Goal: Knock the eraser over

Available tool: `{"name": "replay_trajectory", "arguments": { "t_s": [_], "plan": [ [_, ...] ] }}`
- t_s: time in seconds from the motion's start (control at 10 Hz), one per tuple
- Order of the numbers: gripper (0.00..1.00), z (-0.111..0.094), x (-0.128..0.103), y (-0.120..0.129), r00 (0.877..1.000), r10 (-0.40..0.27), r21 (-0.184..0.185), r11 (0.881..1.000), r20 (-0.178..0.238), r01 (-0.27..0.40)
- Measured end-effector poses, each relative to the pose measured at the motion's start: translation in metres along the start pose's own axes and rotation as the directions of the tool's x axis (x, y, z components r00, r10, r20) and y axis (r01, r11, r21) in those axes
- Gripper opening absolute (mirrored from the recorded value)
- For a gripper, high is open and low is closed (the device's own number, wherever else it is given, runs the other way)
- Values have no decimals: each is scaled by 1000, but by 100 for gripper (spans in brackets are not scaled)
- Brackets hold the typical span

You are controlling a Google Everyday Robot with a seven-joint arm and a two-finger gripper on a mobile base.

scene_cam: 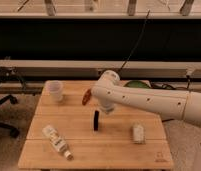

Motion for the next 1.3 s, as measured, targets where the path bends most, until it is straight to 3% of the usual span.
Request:
{"name": "replay_trajectory", "arguments": {
  "t_s": [0.2, 1.3],
  "plan": [
    [9, 1, -20, -6, 1000, -6, 1, 1000, 7, 6],
    [9, 4, -41, -6, 1000, 17, -8, 1000, 22, -16]
  ]
}}
